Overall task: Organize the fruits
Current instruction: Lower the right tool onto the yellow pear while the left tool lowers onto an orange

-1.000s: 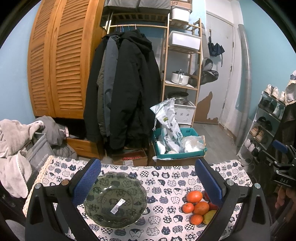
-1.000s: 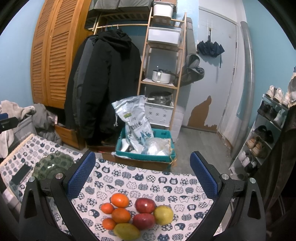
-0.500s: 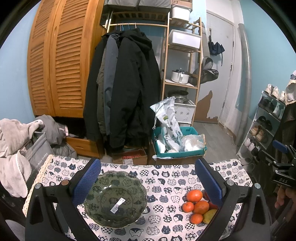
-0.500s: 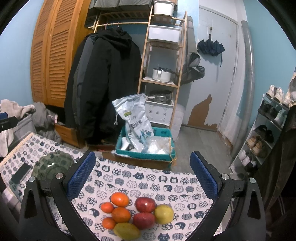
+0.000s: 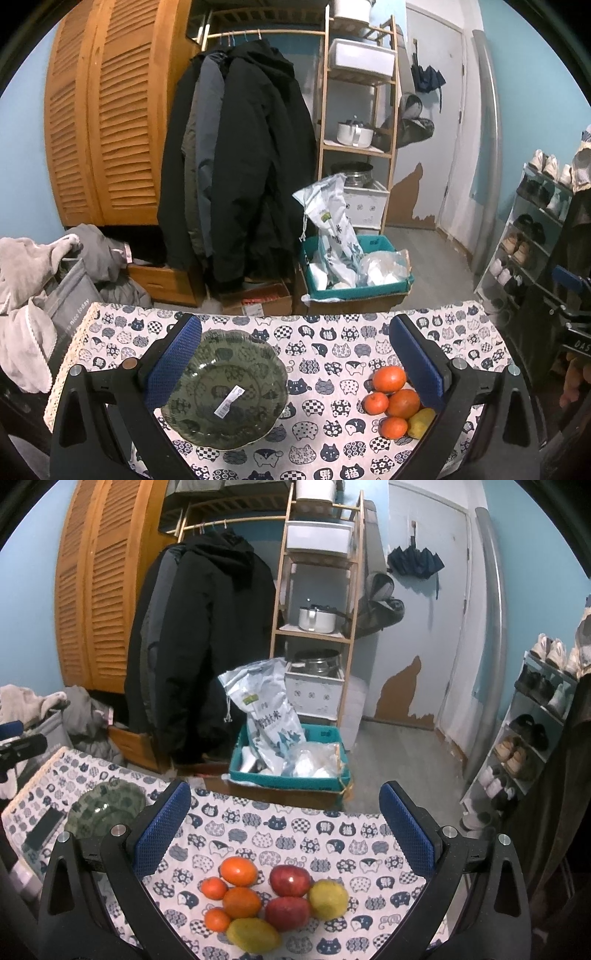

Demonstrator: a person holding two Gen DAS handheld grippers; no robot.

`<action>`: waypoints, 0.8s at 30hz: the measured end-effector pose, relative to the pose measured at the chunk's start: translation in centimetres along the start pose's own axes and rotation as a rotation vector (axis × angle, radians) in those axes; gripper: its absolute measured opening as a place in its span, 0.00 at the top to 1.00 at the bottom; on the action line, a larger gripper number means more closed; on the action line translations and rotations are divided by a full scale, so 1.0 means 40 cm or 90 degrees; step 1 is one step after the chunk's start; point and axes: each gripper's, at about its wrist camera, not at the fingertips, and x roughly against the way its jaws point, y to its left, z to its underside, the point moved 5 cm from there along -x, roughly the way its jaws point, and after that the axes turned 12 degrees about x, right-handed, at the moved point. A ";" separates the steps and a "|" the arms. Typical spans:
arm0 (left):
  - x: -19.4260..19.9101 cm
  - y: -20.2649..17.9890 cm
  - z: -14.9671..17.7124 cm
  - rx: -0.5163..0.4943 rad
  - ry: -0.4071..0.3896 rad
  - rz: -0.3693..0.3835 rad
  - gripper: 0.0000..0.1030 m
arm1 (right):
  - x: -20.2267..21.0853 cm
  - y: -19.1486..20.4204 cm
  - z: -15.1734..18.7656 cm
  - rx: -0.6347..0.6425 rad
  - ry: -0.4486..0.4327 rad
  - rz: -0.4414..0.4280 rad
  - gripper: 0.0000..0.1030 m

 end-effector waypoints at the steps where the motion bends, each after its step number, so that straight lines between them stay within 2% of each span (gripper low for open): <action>1: -0.010 -0.007 0.004 -0.003 0.010 0.000 0.01 | -0.004 -0.004 0.005 -0.003 0.005 0.000 0.03; 9: -0.078 -0.067 0.030 -0.021 0.064 0.014 0.01 | -0.064 -0.050 0.070 -0.036 0.085 -0.020 0.03; 12: -0.105 -0.087 0.037 -0.031 0.077 0.015 0.01 | -0.094 -0.065 0.104 -0.039 0.121 -0.011 0.03; 20: -0.227 -0.135 0.082 -0.011 0.173 0.034 0.01 | -0.200 -0.115 0.220 -0.075 0.227 -0.025 0.03; 24: -0.284 -0.154 0.111 -0.017 0.204 0.023 0.01 | -0.258 -0.126 0.282 -0.074 0.285 -0.026 0.04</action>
